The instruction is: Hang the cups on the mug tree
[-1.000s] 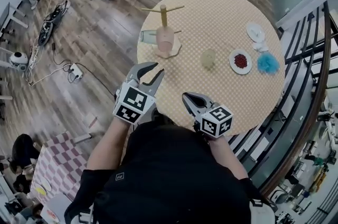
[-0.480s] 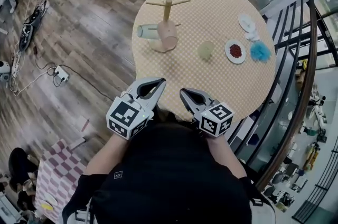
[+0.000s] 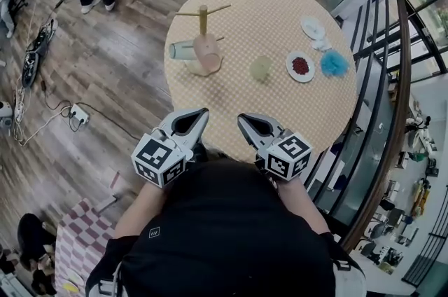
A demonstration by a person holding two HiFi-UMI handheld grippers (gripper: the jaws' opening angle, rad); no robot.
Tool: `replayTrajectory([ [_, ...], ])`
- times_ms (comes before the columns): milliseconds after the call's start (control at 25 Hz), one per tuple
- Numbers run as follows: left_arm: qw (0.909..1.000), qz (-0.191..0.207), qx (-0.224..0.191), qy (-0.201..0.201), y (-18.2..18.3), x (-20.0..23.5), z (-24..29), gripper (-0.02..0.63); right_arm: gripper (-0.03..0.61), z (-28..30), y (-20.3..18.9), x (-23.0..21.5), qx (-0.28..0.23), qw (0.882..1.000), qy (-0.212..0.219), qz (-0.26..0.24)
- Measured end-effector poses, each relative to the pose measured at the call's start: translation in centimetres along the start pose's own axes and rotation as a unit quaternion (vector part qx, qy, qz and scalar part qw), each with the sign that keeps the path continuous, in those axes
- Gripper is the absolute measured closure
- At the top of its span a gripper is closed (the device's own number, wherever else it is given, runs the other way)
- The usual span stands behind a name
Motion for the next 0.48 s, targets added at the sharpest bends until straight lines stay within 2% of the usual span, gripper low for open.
replayTrajectory([
  [240, 0.9998, 0.009, -0.001, -0.018, 0.2, -1.0, 1.2, 0.608, 0.561, -0.5, 0.2, -0.9, 0.007, 1.0, 0.003, -0.011],
  [480, 0.9997, 0.011, -0.016, 0.016, 0.7, -0.6, 1.4, 0.607, 0.561, -1.0, 0.1, -1.8, 0.018, 1.0, 0.007, -0.008],
])
Point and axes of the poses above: the fingertips, and each gripper's own axes: z forward along the fingers, x to its left, y out of its top, the point moved 6 cm from there along -z, backward along the fingers, and after that the axes turned 3 degrees about -z, right-handed, at the moved point
